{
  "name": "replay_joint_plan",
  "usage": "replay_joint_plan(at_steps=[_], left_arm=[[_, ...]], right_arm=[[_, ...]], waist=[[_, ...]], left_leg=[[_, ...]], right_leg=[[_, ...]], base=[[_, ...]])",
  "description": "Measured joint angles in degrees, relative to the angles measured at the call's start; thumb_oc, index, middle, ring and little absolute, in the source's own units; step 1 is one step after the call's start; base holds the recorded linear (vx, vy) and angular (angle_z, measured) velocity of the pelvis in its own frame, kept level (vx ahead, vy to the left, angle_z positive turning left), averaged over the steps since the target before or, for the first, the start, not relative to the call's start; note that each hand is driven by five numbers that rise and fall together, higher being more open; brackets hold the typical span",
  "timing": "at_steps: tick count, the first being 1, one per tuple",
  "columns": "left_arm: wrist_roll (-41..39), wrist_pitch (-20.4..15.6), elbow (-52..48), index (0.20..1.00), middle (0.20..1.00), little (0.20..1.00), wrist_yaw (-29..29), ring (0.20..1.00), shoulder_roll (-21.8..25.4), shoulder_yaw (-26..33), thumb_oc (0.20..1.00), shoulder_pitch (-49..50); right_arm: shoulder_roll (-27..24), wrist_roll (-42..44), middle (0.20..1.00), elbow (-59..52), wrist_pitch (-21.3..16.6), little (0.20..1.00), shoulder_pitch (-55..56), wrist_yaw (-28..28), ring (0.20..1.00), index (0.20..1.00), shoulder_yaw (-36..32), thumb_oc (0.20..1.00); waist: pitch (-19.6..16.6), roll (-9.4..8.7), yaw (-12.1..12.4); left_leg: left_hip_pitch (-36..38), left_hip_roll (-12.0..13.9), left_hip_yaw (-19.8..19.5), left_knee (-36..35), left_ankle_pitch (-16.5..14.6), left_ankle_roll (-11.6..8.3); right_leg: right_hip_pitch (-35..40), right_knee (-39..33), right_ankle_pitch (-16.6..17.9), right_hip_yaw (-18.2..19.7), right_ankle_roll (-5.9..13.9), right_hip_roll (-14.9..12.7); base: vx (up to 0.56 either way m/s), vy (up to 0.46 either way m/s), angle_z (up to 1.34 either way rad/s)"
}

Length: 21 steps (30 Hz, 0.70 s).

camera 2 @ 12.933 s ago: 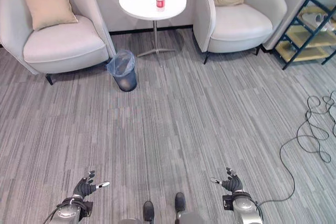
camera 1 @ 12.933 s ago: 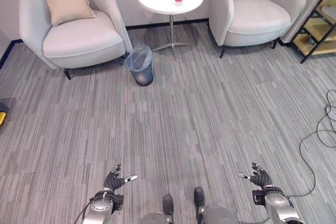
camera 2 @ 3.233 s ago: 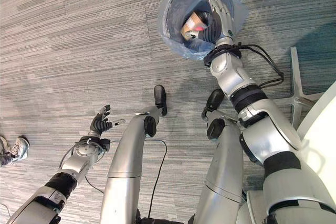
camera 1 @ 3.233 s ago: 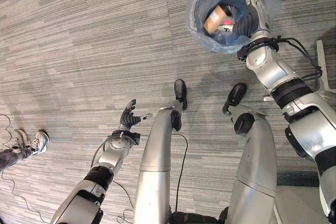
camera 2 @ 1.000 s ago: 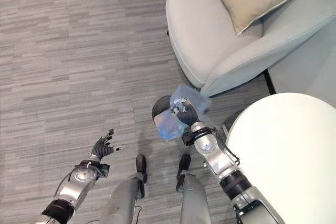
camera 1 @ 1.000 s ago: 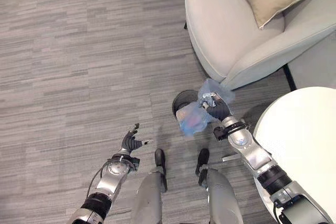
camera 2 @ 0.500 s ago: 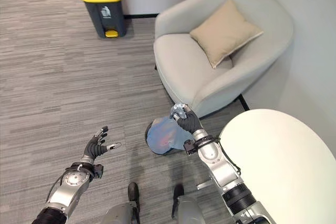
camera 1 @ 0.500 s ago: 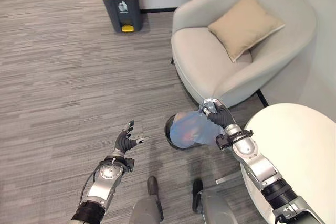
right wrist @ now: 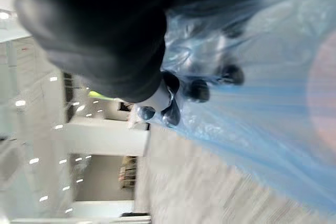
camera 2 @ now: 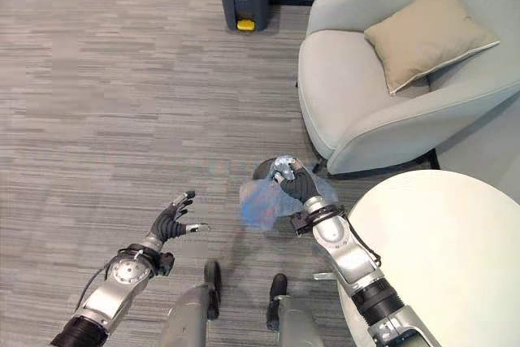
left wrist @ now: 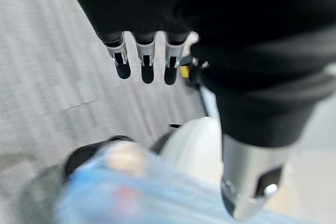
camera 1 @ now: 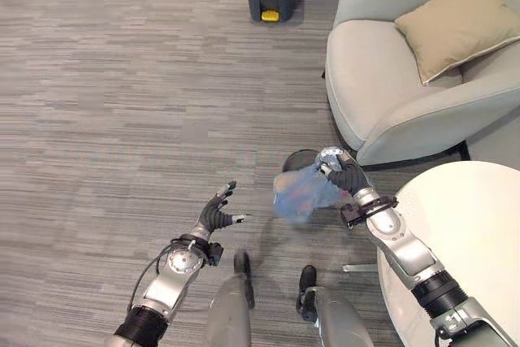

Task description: Gather garbage on tea table into small bin, then transfer packed bag to large trash can.

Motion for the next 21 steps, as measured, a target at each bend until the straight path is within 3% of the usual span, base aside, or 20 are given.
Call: replay_joint_plan(at_steps=[1,3,4,7,12,16,21], left_arm=[[0.00,-0.31,-0.95,1.000,1.000,1.000,-0.60,1.000,-0.06,-0.81,1.000,-0.91],[0.52,-0.63,-1.99,1.000,1.000,1.000,-1.21,1.000,-0.11,-1.76,1.000,-1.96],[1.85,-0.85,-2.50,1.000,1.000,1.000,-1.77,1.000,0.23,-3.24,1.000,-4.37],[2.94,-1.01,-4.80,1.000,1.000,1.000,-2.34,1.000,0.21,-4.91,1.000,-5.43],[3.95,-1.55,-8.38,1.000,1.000,1.000,-2.76,1.000,1.18,-5.46,1.000,-5.50],[3.85,-1.62,-8.41,1.000,1.000,1.000,-3.91,1.000,-0.15,-6.40,1.000,-5.59],[3.72,-1.66,-8.42,1.000,1.000,1.000,-3.94,1.000,-1.97,-7.79,1.000,-5.90]], right_arm=[[-0.24,0.02,0.200,-1.52,-0.10,0.200,0.05,0.71,0.200,0.200,0.07,0.200],[-0.71,0.05,0.200,-2.65,-0.42,0.200,0.05,1.16,0.200,0.200,-0.77,0.200],[-0.83,0.05,0.200,-3.49,-0.35,0.200,0.24,1.79,0.200,0.200,-0.50,0.200],[-0.55,0.10,0.200,-3.72,-0.25,0.200,0.18,3.60,0.200,0.200,0.90,0.200],[0.32,1.57,0.200,-4.39,-0.25,0.200,0.15,5.31,0.200,0.200,2.05,0.200],[0.72,2.56,0.200,-6.67,-0.38,0.200,0.11,6.13,0.200,0.200,2.28,0.200],[1.48,4.54,0.200,-6.71,-0.34,0.200,-0.21,6.51,0.200,0.200,4.13,0.200]], waist=[[-0.61,0.57,-1.14],[-0.95,1.12,-2.30],[-1.27,-0.95,-2.41],[-1.94,-1.67,-2.32],[-4.39,-2.61,-2.09],[-7.91,-2.92,-2.54],[-9.52,-3.05,-2.85]], left_leg=[[6.97,0.12,1.30,-6.23,-0.49,0.16],[10.08,0.34,2.33,-12.13,-0.71,-0.34],[9.88,-1.15,2.74,-15.69,2.60,0.06],[10.07,-2.75,2.98,-17.10,3.57,1.28],[12.08,-3.64,3.43,-18.77,3.96,1.55],[14.39,-3.59,4.78,-21.01,4.38,1.47],[16.19,-3.29,5.00,-21.92,4.53,1.35]], right_leg=[[1.58,-2.28,0.66,-0.64,1.66,1.08],[1.29,-2.58,1.92,-1.27,2.10,1.93],[0.12,-4.65,4.72,-1.09,2.62,1.05],[1.26,-8.62,7.86,-0.76,3.52,0.13],[4.58,-13.90,10.87,-0.30,4.18,0.24],[6.38,-16.61,11.87,0.77,4.40,1.06],[8.26,-17.88,12.14,0.88,4.32,1.56]], base=[[-0.03,0.106,0.14],[-0.02,0.096,0.11],[0.01,0.069,0.11],[0.01,0.040,0.01],[0.03,0.021,-0.04],[0.04,0.013,-0.18],[0.04,0.003,-0.03]])
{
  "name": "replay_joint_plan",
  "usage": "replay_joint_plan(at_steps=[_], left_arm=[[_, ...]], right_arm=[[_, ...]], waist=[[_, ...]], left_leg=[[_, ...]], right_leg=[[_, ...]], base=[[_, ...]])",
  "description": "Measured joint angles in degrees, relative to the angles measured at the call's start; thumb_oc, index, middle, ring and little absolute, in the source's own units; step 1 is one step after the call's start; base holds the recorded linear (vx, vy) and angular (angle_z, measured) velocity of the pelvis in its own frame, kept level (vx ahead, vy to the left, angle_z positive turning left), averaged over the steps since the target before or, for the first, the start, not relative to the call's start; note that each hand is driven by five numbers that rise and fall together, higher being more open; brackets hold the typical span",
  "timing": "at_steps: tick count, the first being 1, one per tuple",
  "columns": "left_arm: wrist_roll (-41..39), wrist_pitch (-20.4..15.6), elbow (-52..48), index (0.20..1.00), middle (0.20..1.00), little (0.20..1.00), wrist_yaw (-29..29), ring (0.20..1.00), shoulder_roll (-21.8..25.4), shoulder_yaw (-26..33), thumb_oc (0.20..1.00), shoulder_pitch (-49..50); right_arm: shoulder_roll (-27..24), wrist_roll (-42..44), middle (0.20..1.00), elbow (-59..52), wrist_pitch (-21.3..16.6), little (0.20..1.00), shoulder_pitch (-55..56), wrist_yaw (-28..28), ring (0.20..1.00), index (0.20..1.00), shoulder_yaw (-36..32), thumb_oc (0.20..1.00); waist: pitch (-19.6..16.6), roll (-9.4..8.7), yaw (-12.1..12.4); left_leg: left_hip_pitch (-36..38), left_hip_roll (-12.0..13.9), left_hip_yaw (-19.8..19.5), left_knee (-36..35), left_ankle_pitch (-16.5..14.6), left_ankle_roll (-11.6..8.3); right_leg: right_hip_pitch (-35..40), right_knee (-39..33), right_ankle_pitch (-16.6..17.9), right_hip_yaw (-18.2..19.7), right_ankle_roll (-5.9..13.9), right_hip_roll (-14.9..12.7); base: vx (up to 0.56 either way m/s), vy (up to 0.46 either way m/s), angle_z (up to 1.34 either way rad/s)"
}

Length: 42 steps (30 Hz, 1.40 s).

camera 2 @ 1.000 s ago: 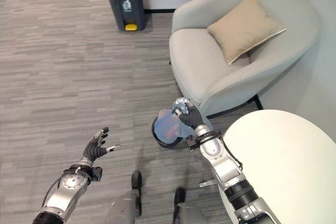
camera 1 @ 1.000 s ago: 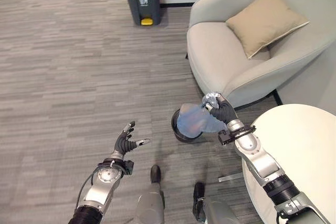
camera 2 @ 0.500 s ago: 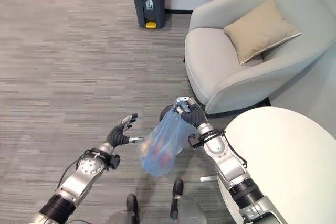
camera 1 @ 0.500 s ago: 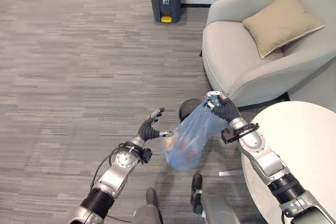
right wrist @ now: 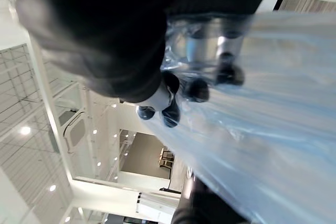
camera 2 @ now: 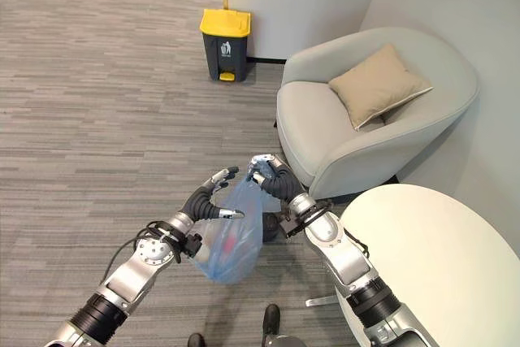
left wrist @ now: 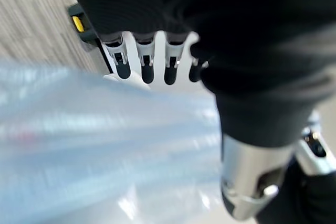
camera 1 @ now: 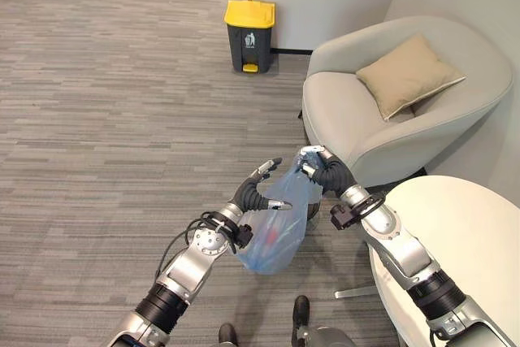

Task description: Gather garbage on tea table into small bin, then transfer packed bag to large trash can.

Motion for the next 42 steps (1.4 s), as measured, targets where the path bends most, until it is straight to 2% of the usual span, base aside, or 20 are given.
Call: replay_joint_plan(at_steps=[6,13,18,25,31,32,33,36,42], left_arm=[[0.96,0.12,1.86,1.000,1.000,1.000,1.38,1.000,-0.33,-0.34,1.000,0.00],[5.31,1.18,9.48,1.000,1.000,1.000,4.70,1.000,-1.82,-1.14,1.000,0.03],[5.33,1.99,11.26,1.000,1.000,1.000,4.78,1.000,-3.40,-4.33,1.000,-0.40],[6.93,2.48,11.42,1.000,1.000,1.000,4.47,1.000,-4.62,-8.95,1.000,-6.04],[6.21,2.53,13.57,1.000,1.000,1.000,4.79,1.000,-7.22,-10.09,1.000,-11.24],[6.21,2.58,15.17,0.448,0.448,0.448,5.15,0.448,-7.61,-10.03,0.448,-12.41],[6.25,2.68,16.17,0.200,0.200,0.200,5.39,0.200,-7.63,-10.03,0.200,-13.09],[6.26,3.05,18.24,0.200,0.200,0.200,7.02,0.200,-7.39,-9.93,0.200,-14.57],[4.60,3.07,18.20,0.200,0.200,0.200,9.06,0.200,-6.95,-9.20,0.200,-14.83]], right_arm=[[3.62,0.22,0.200,1.10,0.03,0.200,-4.06,-0.37,0.200,0.200,2.36,0.200],[6.74,3.97,0.200,2.65,-0.02,0.200,-10.42,-2.49,0.200,0.200,4.92,0.200],[8.88,4.53,0.200,3.84,-0.01,0.200,-11.96,-3.18,0.200,0.200,7.07,0.200],[10.56,6.74,0.200,3.87,-0.04,0.200,-12.04,-4.20,0.200,0.200,9.10,0.200],[12.56,6.82,0.200,7.18,-0.21,0.200,-14.04,-4.58,0.200,0.200,11.37,0.200],[12.91,6.82,0.200,8.31,-0.20,0.200,-14.61,-4.82,0.200,0.200,11.64,0.200],[13.11,6.82,0.200,8.60,-0.20,0.200,-14.83,-5.10,0.200,0.200,11.64,0.200],[12.87,6.81,0.200,8.93,-0.21,0.200,-16.14,-5.54,0.200,0.200,11.64,0.200],[12.80,6.81,0.200,8.93,-0.32,0.200,-17.37,-6.12,0.200,0.200,11.59,0.200]], waist=[[-0.60,-0.04,0.46],[-2.59,-0.90,0.86],[-3.10,-1.45,1.70],[-3.17,-1.56,1.94],[-3.51,-2.08,1.78],[-3.66,-2.30,1.80],[-3.85,-2.58,1.79],[-4.23,-3.36,1.75],[-4.24,-3.44,1.80]], left_leg=[[1.82,0.26,0.13,-0.53,0.22,-0.28],[1.83,0.27,0.03,-0.52,0.41,-0.45],[1.80,0.19,-0.07,-0.52,0.50,-0.45],[1.73,0.17,-0.09,-0.49,0.53,-0.44],[1.68,0.17,-0.04,-0.46,0.52,-0.44],[1.66,0.18,-0.04,-0.45,0.52,-0.44],[1.62,0.19,-0.03,-0.45,0.52,-0.44],[1.59,0.19,0.08,-0.46,0.52,-0.44],[1.61,0.18,0.08,-0.50,0.51,-0.45]], right_leg=[[1.78,-0.51,0.07,0.07,0.01,0.60],[1.82,-0.51,0.02,0.03,0.10,0.61],[1.82,-0.51,0.03,-0.03,0.08,0.55],[1.80,-0.50,0.04,-0.04,0.08,0.56],[1.70,-0.50,0.05,0.01,0.07,0.60],[1.69,-0.50,0.04,0.00,0.08,0.60],[1.62,-0.50,0.00,0.01,0.13,0.61],[1.54,-0.50,-0.13,0.07,0.32,0.58],[1.54,-0.50,-0.12,0.06,0.30,0.57]], base=[[0.04,-0.008,-0.02],[0.01,-0.001,0.00],[0.00,0.000,0.00],[0.00,0.000,0.00],[0.00,0.000,0.00],[0.00,0.000,0.00],[0.00,0.000,0.00],[0.00,0.000,0.00],[0.01,0.004,0.00]])
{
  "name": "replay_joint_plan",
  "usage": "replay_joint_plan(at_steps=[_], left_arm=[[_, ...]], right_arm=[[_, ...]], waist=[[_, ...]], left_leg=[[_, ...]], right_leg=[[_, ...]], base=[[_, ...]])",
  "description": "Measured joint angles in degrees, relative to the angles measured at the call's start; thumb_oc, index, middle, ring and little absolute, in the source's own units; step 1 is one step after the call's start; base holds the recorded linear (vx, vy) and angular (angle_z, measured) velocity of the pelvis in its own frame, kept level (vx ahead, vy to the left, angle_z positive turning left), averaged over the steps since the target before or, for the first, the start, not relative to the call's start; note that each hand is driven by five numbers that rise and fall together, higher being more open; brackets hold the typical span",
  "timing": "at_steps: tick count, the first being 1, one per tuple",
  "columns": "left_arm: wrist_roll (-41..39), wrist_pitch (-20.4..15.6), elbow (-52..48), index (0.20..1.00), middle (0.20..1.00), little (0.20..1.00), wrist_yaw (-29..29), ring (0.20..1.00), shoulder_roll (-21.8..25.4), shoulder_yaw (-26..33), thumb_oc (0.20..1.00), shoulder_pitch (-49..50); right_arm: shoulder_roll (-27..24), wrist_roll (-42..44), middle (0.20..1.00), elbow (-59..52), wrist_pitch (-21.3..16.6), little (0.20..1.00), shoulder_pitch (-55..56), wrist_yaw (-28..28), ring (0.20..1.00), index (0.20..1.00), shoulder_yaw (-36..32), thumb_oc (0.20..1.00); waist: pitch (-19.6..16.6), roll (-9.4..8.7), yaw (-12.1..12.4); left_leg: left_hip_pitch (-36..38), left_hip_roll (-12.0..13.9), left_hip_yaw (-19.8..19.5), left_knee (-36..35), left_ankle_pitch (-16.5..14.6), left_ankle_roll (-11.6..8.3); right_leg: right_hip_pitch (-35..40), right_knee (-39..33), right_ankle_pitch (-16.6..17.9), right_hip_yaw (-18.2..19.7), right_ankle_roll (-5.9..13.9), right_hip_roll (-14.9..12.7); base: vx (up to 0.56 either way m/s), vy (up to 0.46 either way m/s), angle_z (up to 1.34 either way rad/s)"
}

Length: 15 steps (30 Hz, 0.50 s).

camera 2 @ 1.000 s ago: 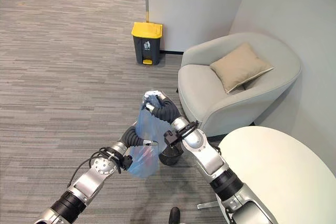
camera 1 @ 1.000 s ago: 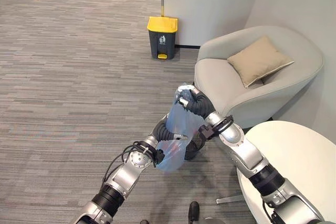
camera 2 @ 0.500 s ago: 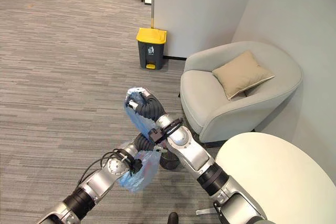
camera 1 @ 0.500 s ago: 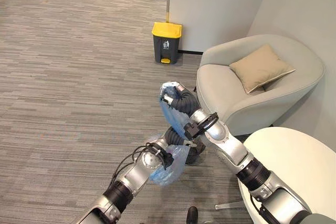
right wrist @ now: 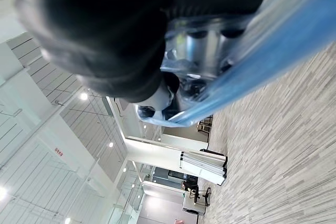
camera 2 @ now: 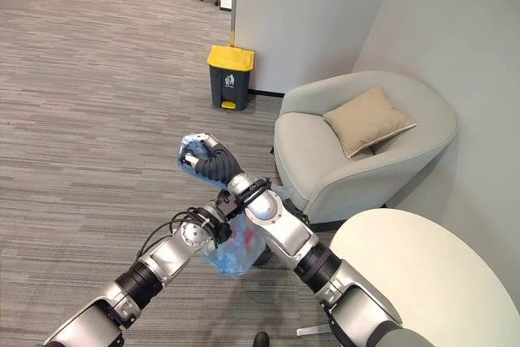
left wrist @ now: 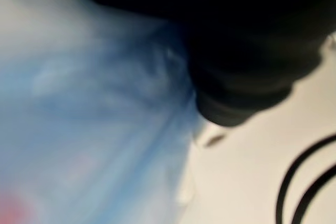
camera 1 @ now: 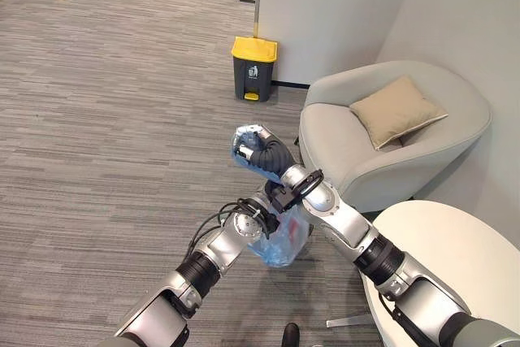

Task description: Gather garbage on tea table into small bin, then transfer packed bag to large trash can.

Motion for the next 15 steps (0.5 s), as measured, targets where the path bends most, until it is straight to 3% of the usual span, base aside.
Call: replay_joint_plan(at_steps=[5,6,7,8,9,15], left_arm=[[-2.33,0.00,-0.92,0.200,0.200,0.200,0.16,0.200,0.90,1.04,0.200,0.00],[-2.34,0.00,-1.47,0.200,0.200,0.200,0.16,0.200,1.19,1.45,0.200,0.12],[-2.34,0.00,-1.92,0.200,0.200,0.200,0.17,0.200,1.21,1.96,0.200,0.33],[-2.37,0.00,-2.40,0.200,0.200,0.200,0.25,0.200,1.33,2.27,0.200,0.37],[-2.37,-0.07,-2.99,0.200,0.200,0.200,0.26,0.200,1.72,2.35,0.200,0.38],[-2.36,-0.79,-7.34,0.200,0.200,0.200,0.66,0.200,4.59,7.72,0.200,3.54]], right_arm=[[-0.79,-1.55,0.200,-0.09,-0.01,0.200,0.00,-0.10,0.200,0.200,-0.37,0.200],[-1.46,-3.11,0.470,-0.23,-0.01,0.470,-0.01,-0.09,0.470,0.470,-0.37,0.470],[-1.77,-4.04,0.533,-0.27,-0.01,0.533,-0.04,-0.09,0.533,0.533,-0.39,0.533],[-2.47,-5.76,0.875,-0.27,0.03,0.875,-0.09,-0.06,0.875,0.875,-0.37,0.875],[-3.25,-7.69,1.000,-0.27,0.15,1.000,-0.18,0.00,1.000,1.000,-0.42,1.000],[-11.67,-18.76,1.000,-3.46,0.67,1.000,-0.99,1.92,1.000,1.000,-0.49,1.000]], waist=[[0.02,-0.01,0.02],[0.03,-0.02,0.04],[0.05,-0.02,0.03],[0.06,-0.03,0.04],[0.07,-0.03,0.10],[0.24,-0.14,0.09]], left_leg=[[0.05,0.00,-0.01,-0.02,0.00,0.00],[0.06,0.01,-0.01,-0.02,0.00,0.00],[0.06,0.01,-0.01,-0.02,0.00,0.00],[0.05,0.01,-0.03,-0.02,0.00,0.00],[0.06,0.04,-0.03,-0.02,0.00,0.00],[0.11,0.10,-0.01,-0.04,-0.01,0.00]], right_leg=[[0.06,0.00,-0.01,-0.02,0.01,-0.02],[0.08,0.00,-0.02,-0.02,0.03,-0.02],[0.08,0.00,-0.02,-0.02,0.03,-0.03],[0.09,-0.01,-0.02,-0.03,0.03,-0.03],[0.10,-0.01,-0.03,-0.04,0.04,-0.03],[0.13,-0.03,-0.04,-0.02,0.05,0.01]], base=[[0.00,0.000,0.00],[0.00,0.000,0.00],[0.00,0.000,0.00],[0.00,0.000,0.00],[0.00,0.000,0.00],[0.00,0.000,0.00]])
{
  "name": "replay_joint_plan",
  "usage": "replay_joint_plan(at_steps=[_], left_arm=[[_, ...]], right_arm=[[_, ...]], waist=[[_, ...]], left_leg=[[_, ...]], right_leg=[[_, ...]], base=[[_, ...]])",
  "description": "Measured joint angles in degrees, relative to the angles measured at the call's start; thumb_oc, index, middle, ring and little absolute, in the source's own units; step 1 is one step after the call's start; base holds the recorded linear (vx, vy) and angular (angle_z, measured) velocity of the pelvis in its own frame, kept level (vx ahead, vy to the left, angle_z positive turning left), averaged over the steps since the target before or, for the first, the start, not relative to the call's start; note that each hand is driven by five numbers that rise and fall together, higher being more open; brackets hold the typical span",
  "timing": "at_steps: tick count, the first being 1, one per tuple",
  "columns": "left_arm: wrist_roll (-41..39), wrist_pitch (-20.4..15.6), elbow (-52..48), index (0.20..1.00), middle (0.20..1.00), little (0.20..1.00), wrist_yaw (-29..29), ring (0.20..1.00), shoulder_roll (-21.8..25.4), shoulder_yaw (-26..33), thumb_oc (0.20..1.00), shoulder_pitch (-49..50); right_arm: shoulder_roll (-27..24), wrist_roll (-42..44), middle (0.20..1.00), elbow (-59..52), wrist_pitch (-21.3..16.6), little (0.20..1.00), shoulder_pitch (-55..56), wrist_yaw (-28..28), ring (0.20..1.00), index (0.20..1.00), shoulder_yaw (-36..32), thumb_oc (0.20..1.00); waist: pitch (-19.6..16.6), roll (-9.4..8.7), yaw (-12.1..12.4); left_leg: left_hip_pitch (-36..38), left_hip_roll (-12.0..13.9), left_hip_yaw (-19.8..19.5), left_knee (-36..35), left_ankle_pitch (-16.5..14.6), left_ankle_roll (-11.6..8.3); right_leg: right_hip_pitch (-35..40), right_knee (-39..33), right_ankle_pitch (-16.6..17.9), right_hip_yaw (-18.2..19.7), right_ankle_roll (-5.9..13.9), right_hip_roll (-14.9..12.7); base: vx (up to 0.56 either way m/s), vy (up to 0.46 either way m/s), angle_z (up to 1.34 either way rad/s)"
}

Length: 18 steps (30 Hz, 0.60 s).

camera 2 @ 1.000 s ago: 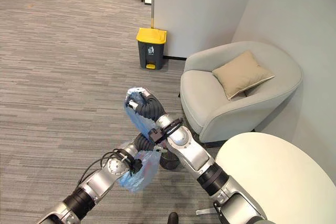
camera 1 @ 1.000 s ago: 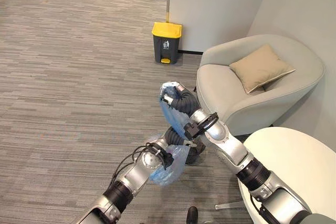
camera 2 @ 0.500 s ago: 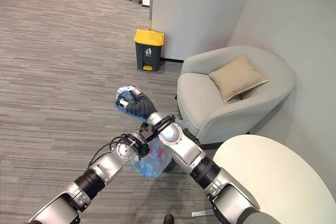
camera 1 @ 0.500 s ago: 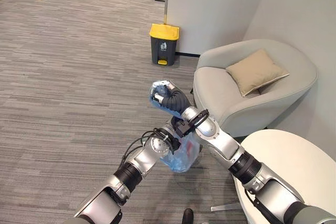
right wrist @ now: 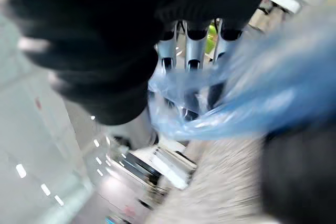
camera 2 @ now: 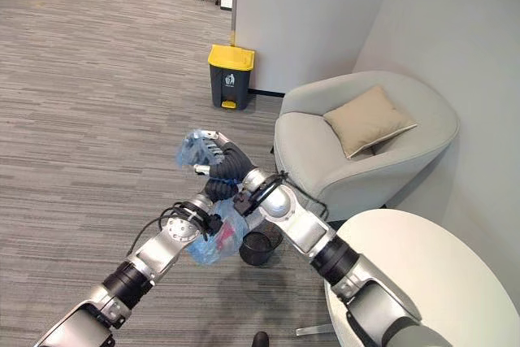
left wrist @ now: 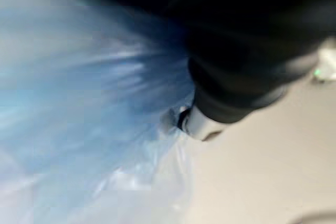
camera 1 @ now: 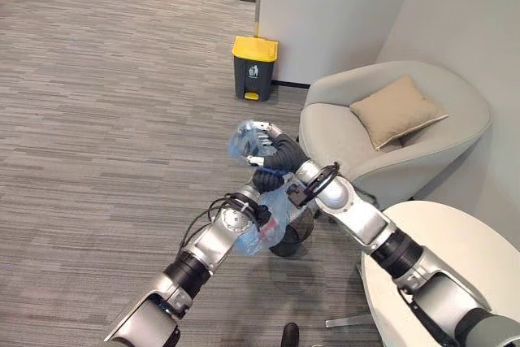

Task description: Gather garbage on tea table into small bin, then transfer packed bag to large trash can.

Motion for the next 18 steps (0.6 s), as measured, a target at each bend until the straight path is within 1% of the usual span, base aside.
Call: replay_joint_plan(at_steps=[4,7,8,10,13,16,18], left_arm=[[-0.02,-0.41,-1.77,0.200,0.200,0.200,0.98,0.200,0.69,4.77,0.200,3.38],[-0.04,-0.47,-2.17,0.200,0.200,0.200,1.51,0.200,1.29,6.66,0.200,4.42],[-0.04,-0.55,-2.43,0.200,0.200,0.200,1.78,0.200,1.39,8.07,0.200,5.58],[-0.04,-0.48,-2.42,0.200,0.200,0.200,1.84,0.200,2.11,8.15,0.200,6.49],[-0.05,-0.47,-2.42,0.200,0.200,0.200,1.99,0.200,1.83,10.34,0.200,9.47],[-0.32,-0.40,-2.42,0.200,0.200,0.200,2.28,0.200,1.95,10.80,0.200,10.66],[-1.28,-0.43,-2.51,0.200,0.200,0.200,2.14,0.200,1.56,11.35,0.200,11.80]], right_arm=[[-3.56,-6.80,1.000,-1.86,0.05,1.000,0.01,0.37,1.000,1.000,-0.30,1.000],[-4.88,-10.81,1.000,-3.52,0.03,1.000,0.04,0.41,1.000,1.000,-0.78,1.000],[-6.33,-13.52,1.000,-5.61,-0.10,1.000,0.06,0.36,1.000,1.000,-2.03,1.000],[-7.14,-15.21,1.000,-7.19,-0.19,1.000,0.06,0.09,1.000,1.000,-4.00,1.000],[-8.46,-18.61,1.000,-9.70,-0.55,1.000,0.30,-0.15,1.000,1.000,-7.10,1.000],[-8.57,-19.69,1.000,-9.94,-0.56,1.000,1.98,-0.13,1.000,1.000,-7.85,1.000],[-8.50,-19.67,1.000,-10.00,-0.99,1.000,5.01,-0.10,1.000,1.000,-8.69,1.000]], waist=[[0.33,0.03,-0.14],[0.46,0.04,-0.25],[0.51,0.09,-0.26],[0.56,0.14,-0.22],[1.11,0.35,-0.27],[2.00,0.36,-0.21],[2.04,0.38,-0.28]], left_leg=[[0.08,-0.01,0.16,-0.01,-0.01,0.00],[0.10,-0.02,0.20,-0.01,-0.01,0.00],[0.12,-0.02,0.28,-0.01,-0.01,0.00],[0.16,-0.04,0.37,-0.01,-0.01,0.00],[0.39,-0.08,1.03,-0.02,-0.04,0.03],[0.72,-0.07,1.28,-0.03,-0.04,0.03],[0.81,-0.06,1.29,-0.03,-0.05,0.03]], right_leg=[[0.00,-0.02,-0.01,0.12,0.02,0.01],[-0.01,-0.03,-0.02,0.15,0.04,0.07],[-0.01,-0.03,-0.03,0.20,0.05,0.04],[0.00,-0.03,-0.02,0.25,0.04,0.04],[0.00,-0.03,0.03,0.73,0.07,0.04],[0.12,-0.04,0.08,1.21,0.11,0.01],[0.19,-0.04,0.07,1.22,0.13,0.02]], base=[[0.00,0.000,0.00],[0.00,0.000,0.00],[0.00,0.000,0.00],[0.00,-0.002,-0.02],[0.00,-0.005,-0.08],[0.00,-0.007,-0.07],[0.00,0.000,0.00]])
